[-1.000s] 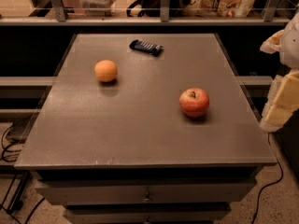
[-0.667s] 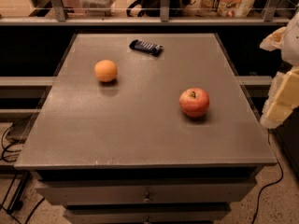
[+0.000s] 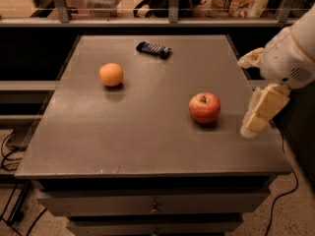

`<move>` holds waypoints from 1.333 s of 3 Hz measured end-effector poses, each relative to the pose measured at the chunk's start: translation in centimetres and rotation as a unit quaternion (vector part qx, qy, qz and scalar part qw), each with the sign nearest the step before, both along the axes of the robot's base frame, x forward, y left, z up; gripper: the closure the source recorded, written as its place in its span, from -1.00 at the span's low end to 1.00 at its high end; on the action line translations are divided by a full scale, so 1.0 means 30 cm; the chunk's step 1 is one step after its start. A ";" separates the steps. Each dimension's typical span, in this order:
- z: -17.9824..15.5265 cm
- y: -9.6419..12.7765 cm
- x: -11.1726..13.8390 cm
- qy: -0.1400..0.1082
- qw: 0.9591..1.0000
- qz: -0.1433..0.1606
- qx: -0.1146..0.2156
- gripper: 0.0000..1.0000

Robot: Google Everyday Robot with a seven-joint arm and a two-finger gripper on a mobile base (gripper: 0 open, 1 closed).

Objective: Move apple near orange

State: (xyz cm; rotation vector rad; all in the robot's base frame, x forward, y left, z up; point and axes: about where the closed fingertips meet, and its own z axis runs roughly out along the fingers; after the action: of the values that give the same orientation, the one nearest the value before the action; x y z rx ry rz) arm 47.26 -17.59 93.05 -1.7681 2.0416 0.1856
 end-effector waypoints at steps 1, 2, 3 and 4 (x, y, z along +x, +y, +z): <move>-0.095 0.087 0.049 0.015 0.999 0.022 0.018 -1.00; -0.176 0.162 0.095 0.026 0.999 0.042 0.021 -1.00; -0.241 0.216 0.134 0.039 0.997 0.057 0.021 -0.65; -0.278 0.238 0.159 0.045 0.997 0.064 0.017 -0.19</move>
Offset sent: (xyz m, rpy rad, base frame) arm 0.0468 0.0741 -0.0834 0.0452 0.0830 0.1285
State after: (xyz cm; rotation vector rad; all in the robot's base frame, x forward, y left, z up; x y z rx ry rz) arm 52.03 -10.44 84.72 -1.9018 1.9750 0.3427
